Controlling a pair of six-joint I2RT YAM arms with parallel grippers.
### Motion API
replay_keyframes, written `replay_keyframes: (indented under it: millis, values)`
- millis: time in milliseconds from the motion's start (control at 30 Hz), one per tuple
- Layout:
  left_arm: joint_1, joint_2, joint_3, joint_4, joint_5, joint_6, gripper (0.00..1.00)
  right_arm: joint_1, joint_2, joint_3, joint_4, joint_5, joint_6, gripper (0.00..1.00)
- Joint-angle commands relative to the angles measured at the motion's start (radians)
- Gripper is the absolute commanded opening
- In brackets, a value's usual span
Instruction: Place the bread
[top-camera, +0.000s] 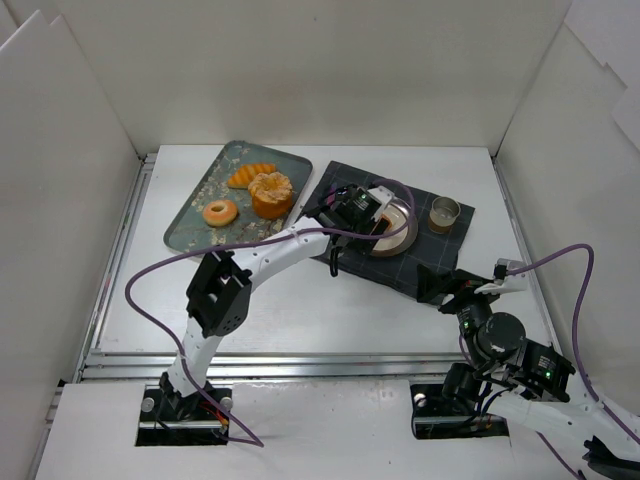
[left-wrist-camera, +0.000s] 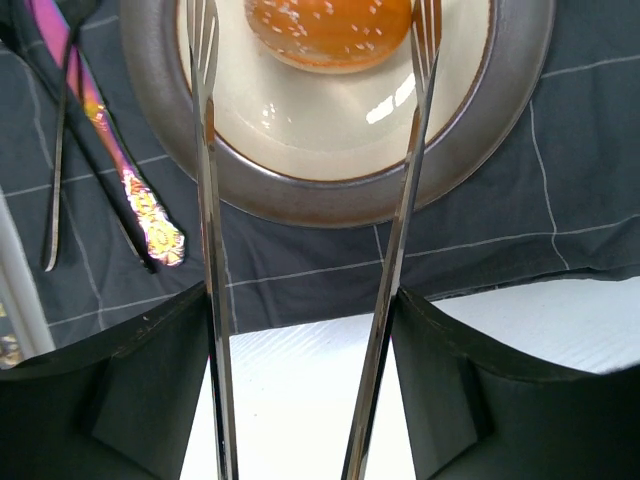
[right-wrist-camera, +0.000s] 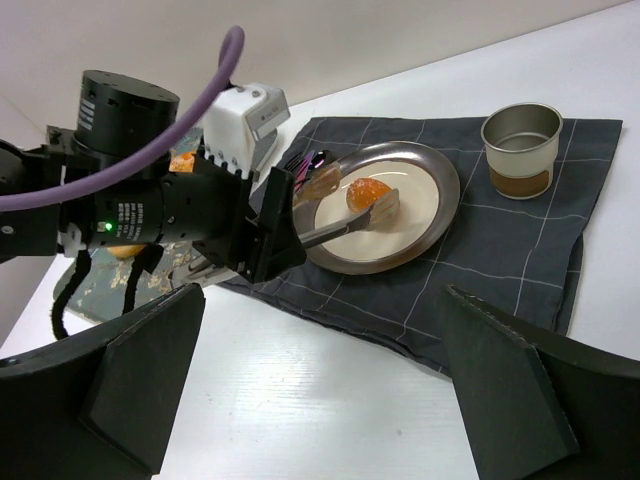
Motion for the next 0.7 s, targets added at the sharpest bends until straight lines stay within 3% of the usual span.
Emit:
replay_keyframes:
  millis: [0,167,333,433,667]
  values:
    - [-0.003,-0.125,0.024,0.049,-0.038,-0.001,0.64,0.001,0.011,0.006,0.054,0.033,0.015,0.98]
    - [-0.003,-0.156,0.034,0.017,-0.055,-0.002,0.65,0.001,0.014,0.007,0.052,0.027,0.016,0.98]
    - [-0.012,-0.263,-0.049,-0.005,-0.104,-0.019,0.65,0.002,0.011,0.007,0.052,0.019,0.019,0.98]
    - [-0.012,-0.349,-0.143,-0.023,-0.132,-0.051,0.65,0.002,0.006,0.004,0.051,0.014,0.019,0.98]
    - [-0.012,-0.570,-0.556,0.053,-0.156,-0.116,0.64,0.001,0.012,0.006,0.051,0.005,0.022,0.98]
